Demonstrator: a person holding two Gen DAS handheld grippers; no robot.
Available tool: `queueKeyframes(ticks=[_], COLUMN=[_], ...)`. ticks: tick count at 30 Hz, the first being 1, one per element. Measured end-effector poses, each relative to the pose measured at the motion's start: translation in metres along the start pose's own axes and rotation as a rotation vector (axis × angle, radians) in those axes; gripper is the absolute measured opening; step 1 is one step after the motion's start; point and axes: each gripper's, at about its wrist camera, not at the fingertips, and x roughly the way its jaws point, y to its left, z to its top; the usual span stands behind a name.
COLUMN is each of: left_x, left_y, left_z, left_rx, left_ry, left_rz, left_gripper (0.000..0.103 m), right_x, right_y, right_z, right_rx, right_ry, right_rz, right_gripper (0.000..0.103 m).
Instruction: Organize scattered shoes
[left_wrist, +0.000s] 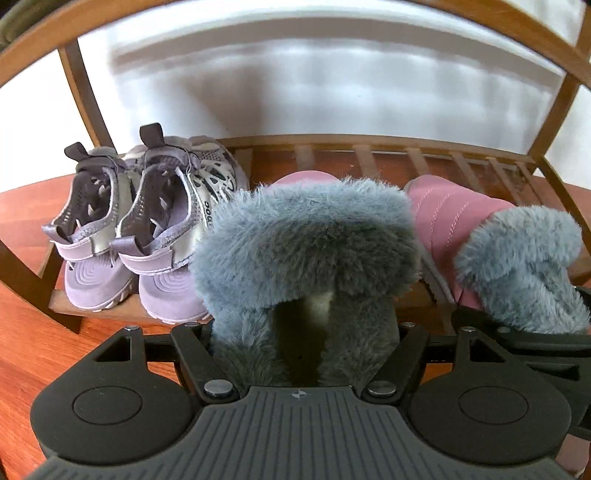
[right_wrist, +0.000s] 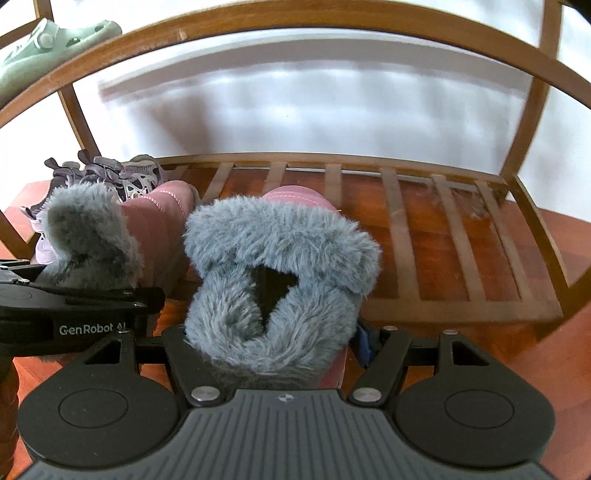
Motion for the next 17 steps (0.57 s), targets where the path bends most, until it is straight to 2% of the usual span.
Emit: queueKeyframes(ticks=[17], left_x=[0.012], left_y=[-0.003], left_z=[0.017], left_rx=[0.056], left_ry=[0.014], left_rz=[-0.003], left_gripper=[0.076], right_x=[0.026], right_y=[-0.01], right_z=[0.017], right_rx=[-0.065], right_ry=[0.021], right_rz=[0.025], right_gripper=[0.076])
